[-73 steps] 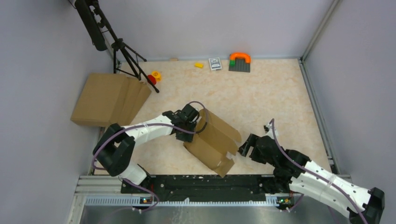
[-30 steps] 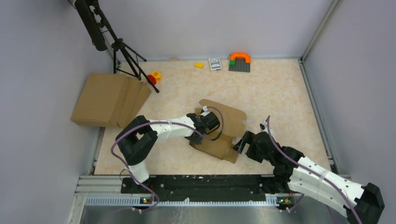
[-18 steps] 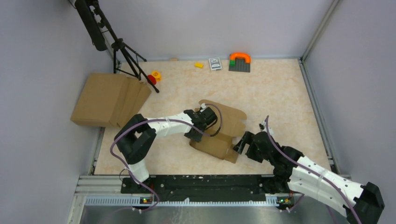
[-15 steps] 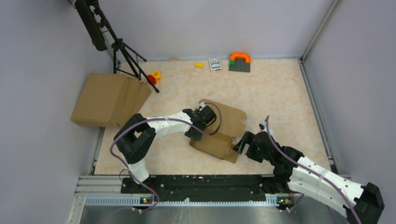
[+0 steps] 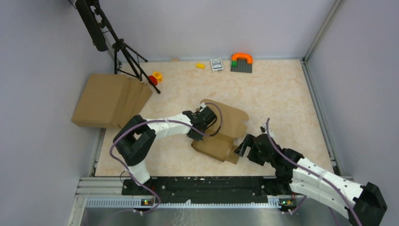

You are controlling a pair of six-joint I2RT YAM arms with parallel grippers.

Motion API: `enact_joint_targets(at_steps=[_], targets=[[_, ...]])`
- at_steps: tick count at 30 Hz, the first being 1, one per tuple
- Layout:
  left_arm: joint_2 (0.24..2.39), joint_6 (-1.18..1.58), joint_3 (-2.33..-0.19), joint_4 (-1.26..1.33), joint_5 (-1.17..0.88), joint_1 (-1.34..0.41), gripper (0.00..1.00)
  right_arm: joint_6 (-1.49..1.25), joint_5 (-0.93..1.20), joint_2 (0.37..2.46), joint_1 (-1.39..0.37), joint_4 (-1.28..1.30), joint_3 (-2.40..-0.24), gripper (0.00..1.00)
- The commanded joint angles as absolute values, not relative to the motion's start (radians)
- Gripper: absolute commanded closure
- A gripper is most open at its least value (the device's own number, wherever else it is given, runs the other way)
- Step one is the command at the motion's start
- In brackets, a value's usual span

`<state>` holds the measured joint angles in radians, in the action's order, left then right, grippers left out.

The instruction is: Fold the paper box

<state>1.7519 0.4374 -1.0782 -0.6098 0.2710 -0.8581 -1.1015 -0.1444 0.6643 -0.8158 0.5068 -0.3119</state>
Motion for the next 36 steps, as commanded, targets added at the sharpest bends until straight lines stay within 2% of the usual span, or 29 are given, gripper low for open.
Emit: enact_joint_targets(at_steps=[1, 4, 7, 16, 18, 26, 32, 36], targets=[[1.734, 0.443, -1.043, -0.59, 0.274, -0.853, 1.0, -1.149, -0.016, 0.599, -0.789, 0.207, -0.192, 0.12], [1.739, 0.443, -1.044, -0.585, 0.238, -0.854, 1.0, -1.191, -0.005, 0.518, -0.788, 0.021, -0.084, 0.09], [1.742, 0.439, -1.052, -0.588, 0.218, -0.853, 1.0, -1.211, -0.005, 0.485, -0.783, -0.047, -0.051, 0.09], [1.752, 0.423, -1.098, -0.626, 0.159, -0.853, 1.0, -1.172, 0.068, 0.611, -0.779, -0.175, -0.102, 0.13], [1.754, 0.422, -1.1, -0.628, 0.155, -0.853, 1.0, -1.153, 0.054, 0.628, -0.778, -0.131, -0.134, 0.15], [1.752, 0.419, -1.117, -0.66, 0.173, -0.853, 1.0, -1.12, -0.114, 0.666, -0.778, 0.31, -0.268, 0.16], [1.741, 0.42, -1.123, -0.675, 0.189, -0.853, 1.0, -1.101, -0.184, 0.844, -0.778, 0.562, -0.471, 0.14], [1.743, 0.422, -1.13, -0.676, 0.187, -0.853, 1.0, -1.093, -0.138, 0.908, -0.779, 0.545, -0.478, 0.16]])
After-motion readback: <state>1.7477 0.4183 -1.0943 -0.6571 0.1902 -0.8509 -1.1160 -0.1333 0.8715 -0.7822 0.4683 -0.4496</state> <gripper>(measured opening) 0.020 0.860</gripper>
